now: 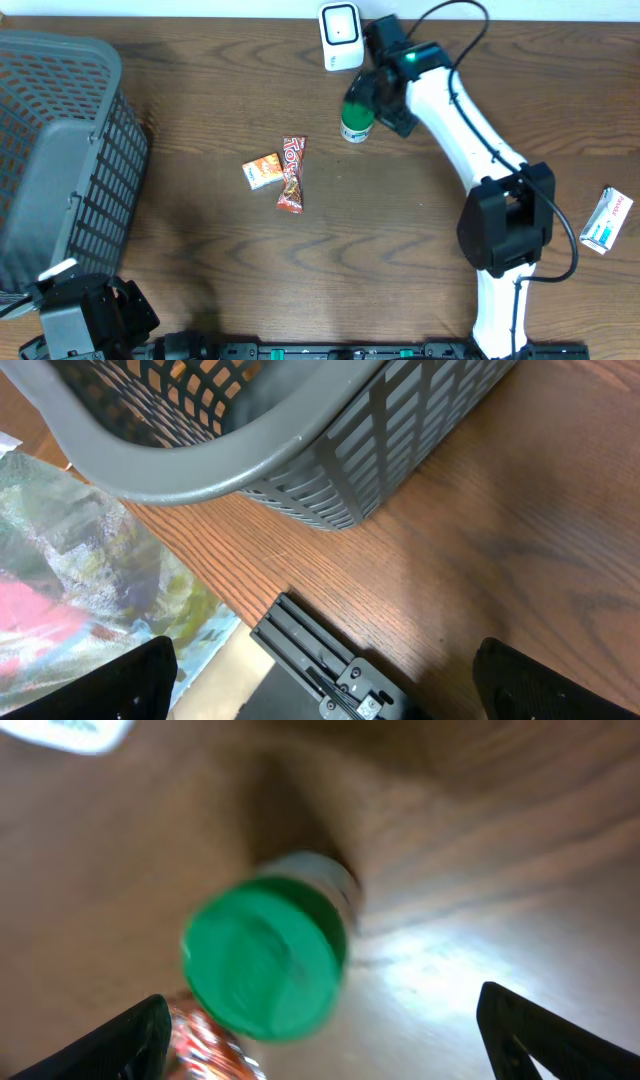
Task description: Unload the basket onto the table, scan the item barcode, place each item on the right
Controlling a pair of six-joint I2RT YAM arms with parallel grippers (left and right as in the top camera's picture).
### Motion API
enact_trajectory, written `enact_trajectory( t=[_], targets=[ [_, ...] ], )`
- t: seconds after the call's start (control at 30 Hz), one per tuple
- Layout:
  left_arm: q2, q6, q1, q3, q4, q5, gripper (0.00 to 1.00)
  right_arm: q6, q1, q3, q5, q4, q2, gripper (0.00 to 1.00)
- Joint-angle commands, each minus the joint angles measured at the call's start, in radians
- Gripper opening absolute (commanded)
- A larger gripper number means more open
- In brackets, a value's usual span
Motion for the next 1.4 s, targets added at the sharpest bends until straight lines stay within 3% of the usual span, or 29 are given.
enact_trajectory(
  t=[0.0, 0.17, 0.37, 0.83, 1.1, 1.27, 1.37],
  targets=[
    [-0.003, -0.009, 0.004, 0.002, -0.002, -0.013, 0.95, 0.121, 0.005, 0.016, -0.11, 0.032, 0.042, 0.93],
    [-0.003, -0.009, 0.004, 0.002, -0.002, -0.013, 0.95, 0.227, 0.031, 0.016, -0.095, 0.045, 0.045, 0.99],
    [-0.003, -0.009, 0.004, 0.002, -0.002, -0.013, 0.95, 0.399, 0.057, 0.016, -0.021, 0.061, 0.047, 0.99],
    [-0.003, -0.009, 0.004, 0.002, -0.002, -0.013, 0.95, 0.477, 0.047, 0.016, -0.096, 0.123, 0.185, 0.99],
    [-0.003, -0.009, 0.004, 0.002, -0.002, -0.013, 0.95, 0.386, 0.042, 0.016, -0.096, 0.099, 0.193, 0.78],
    [-0.003, -0.009, 0.004, 0.002, -0.002, -0.013, 0.95, 0.216, 0.043, 0.016, -0.092, 0.012, 0.192, 0.61],
    [-0.003, -0.009, 0.004, 0.002, -0.002, -0.013, 0.95, 0.116, 0.046, 0.016, -0.092, -0.056, 0.192, 0.58]
  ],
)
